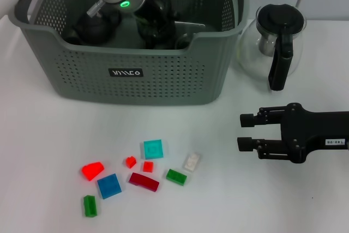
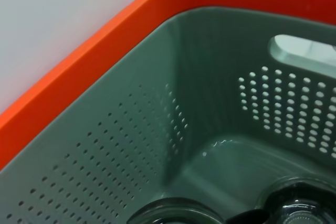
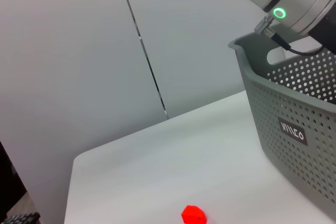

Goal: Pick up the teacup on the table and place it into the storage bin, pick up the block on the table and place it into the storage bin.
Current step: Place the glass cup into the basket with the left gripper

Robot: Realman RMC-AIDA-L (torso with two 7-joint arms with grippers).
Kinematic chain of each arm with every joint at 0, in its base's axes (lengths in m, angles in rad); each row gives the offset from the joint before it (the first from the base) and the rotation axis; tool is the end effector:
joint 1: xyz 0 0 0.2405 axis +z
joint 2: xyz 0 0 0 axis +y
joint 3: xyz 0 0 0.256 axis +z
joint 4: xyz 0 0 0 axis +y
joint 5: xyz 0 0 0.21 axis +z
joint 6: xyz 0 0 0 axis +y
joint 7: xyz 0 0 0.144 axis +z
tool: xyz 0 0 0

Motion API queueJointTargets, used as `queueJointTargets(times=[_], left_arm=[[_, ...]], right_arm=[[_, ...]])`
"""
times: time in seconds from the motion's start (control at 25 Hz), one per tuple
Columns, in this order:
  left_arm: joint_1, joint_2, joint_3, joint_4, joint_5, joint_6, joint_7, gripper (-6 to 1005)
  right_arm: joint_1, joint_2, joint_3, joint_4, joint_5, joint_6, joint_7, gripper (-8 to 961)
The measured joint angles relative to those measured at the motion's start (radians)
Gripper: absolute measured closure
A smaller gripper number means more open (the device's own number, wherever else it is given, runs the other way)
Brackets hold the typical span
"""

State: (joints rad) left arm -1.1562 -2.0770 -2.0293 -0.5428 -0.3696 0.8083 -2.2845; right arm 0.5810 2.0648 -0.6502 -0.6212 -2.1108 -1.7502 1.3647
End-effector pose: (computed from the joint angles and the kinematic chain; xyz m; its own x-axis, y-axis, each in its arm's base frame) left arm -0.1231 0.4917 -0.0362 0.9142 0.3863 -0.1223 0.2182 -0.7237 -0.6547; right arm 0.2469 0.3126 -0.0032 0.8173 -0.3333 -0.4700 -0.3565 -0.9333 0.0419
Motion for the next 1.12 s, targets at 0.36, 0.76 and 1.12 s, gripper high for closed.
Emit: queueJointTargets(times=[0.36,0.76,1.12], left_arm=[[0.024,-0.036,0.013,-0.045,0.013,-0.048,0.008,968],[0.022,-0.026,0.016,-0.030,0.017,-0.026,0.003,968],[0.034,-0.035,0.017,-0.047,0.017,-0.053,0.008,968]], right_arm=[[-0.004,0.001,-0.001,0.000,0.001,0.000,-0.001,361],[-0.004,0.002,0.001,0.000,0.000,0.000,-0.002,360],[-0.001,0.002,-0.002,0.000,0.000,-0.001,0.004,360]])
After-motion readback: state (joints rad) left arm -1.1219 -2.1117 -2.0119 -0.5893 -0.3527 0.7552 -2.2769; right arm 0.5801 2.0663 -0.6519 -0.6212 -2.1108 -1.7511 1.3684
